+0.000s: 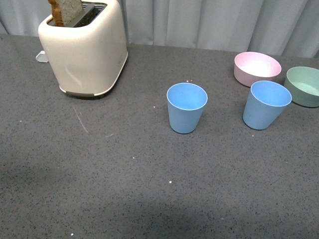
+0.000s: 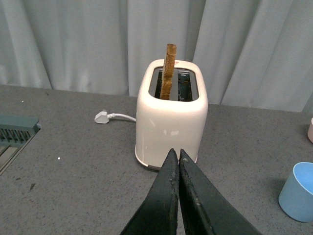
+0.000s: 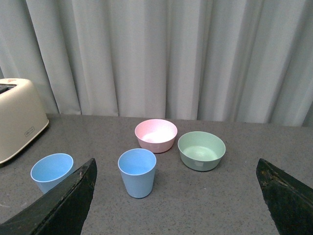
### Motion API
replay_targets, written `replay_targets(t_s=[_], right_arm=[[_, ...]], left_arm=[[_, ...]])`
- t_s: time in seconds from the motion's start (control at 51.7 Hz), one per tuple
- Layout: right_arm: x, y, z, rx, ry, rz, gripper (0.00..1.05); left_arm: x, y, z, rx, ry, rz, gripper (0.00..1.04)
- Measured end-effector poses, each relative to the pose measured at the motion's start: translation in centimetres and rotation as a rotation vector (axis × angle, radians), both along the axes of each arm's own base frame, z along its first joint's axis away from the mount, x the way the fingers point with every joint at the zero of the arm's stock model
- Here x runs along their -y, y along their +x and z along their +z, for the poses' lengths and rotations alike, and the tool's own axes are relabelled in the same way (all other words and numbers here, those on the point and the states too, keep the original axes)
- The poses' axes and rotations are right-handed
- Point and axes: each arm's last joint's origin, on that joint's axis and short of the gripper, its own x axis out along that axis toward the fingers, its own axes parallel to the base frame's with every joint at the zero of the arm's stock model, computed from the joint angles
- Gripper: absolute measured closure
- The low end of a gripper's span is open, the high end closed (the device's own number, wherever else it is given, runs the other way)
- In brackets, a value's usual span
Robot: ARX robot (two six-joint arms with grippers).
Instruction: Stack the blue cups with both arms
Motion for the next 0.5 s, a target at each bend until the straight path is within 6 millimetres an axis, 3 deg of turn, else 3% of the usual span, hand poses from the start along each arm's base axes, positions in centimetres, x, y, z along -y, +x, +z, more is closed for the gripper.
replay_targets(t_s=[0.251,0.503], right_arm=[[0.0,0.0,0.0,0.000,0.000,0.000,0.10],[0.0,0.0,0.0,0.000,0.000,0.000,0.10]], left_arm=[[-1.6,-2.5,0.1,0.001,-0.001,0.006,1.01],[-1.6,-4.0,0.4,0.011,-0.001,0.004,1.01]])
